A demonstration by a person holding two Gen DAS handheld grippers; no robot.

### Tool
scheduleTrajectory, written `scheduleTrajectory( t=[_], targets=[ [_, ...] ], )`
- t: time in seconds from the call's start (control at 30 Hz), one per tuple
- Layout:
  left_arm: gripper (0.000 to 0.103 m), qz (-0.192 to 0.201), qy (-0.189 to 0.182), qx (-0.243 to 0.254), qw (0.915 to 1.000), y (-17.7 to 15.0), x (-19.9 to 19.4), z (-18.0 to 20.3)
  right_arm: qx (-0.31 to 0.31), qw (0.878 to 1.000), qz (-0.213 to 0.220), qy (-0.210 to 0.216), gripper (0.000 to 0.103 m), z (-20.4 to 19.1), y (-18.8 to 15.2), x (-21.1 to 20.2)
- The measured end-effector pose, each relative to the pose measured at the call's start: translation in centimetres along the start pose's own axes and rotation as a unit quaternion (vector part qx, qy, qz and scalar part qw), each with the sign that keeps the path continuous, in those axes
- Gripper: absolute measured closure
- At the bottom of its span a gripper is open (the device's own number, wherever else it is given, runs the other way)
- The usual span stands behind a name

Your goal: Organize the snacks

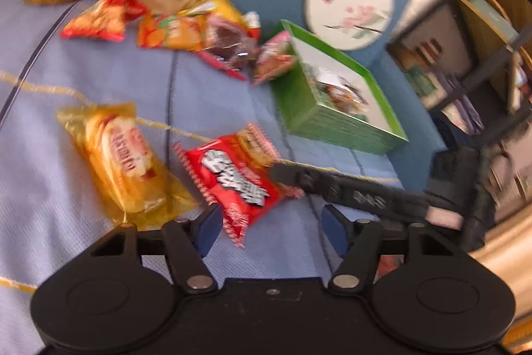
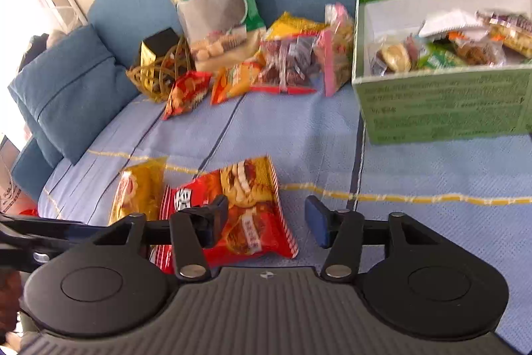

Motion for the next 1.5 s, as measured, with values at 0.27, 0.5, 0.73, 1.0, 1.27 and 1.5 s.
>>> scheduleTrajectory(
  t=[0.27, 0.5, 0.73, 1.0, 1.27, 1.5],
  targets=[
    [0.023, 0.026, 0.056, -0.032, 0.9976, 2.1, 2.2, -3.6, -0.003, 0.999, -0.023, 0.036, 0.041, -1.1, -0.8, -0.6],
    [0.059, -0.004, 0.044, -0.015, 0.9989, 1.5, 3.0, -3.5, -0.002, 0.999, -0.025, 0.033, 0.041, -1.0, -1.0, -0.3],
    [0.060, -0.004, 0.049, -0.010, 0.9987, 1.4, 3.5, -3.5, 0.019, 0.999, -0.028, 0.038, 0.041, -0.7, -1.0, 0.3],
    [0.079, 0.004, 0.041, 0.016, 0.9990, 2.5, 3.1, -2.2, 0.026, 0.999, -0.009, 0.042, 0.077, -1.3, -0.4, -0.7],
    [0.079, 0.031, -0.005, 0.049, 0.9983, 6.4, 4.1, 2.3, 0.005, 0.997, 0.081, 0.015, 0.084, -0.4, 3.7, -3.7],
    [0.084, 0.045, -0.061, 0.092, 0.9928, 9.9, 7.7, 8.5, 0.020, 0.985, 0.165, -0.038, 0.084, 4.0, 8.3, -7.4]
  ],
)
Point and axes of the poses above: each gripper's, at about its wrist camera, not at the fingertips, and x roughly the way its jaws point, z to its right, y to its top, the point moved 10 cm from there along x, roughly the way its jaws point, and after that the axes turned 6 degrees about z, right-handed, at the moved point
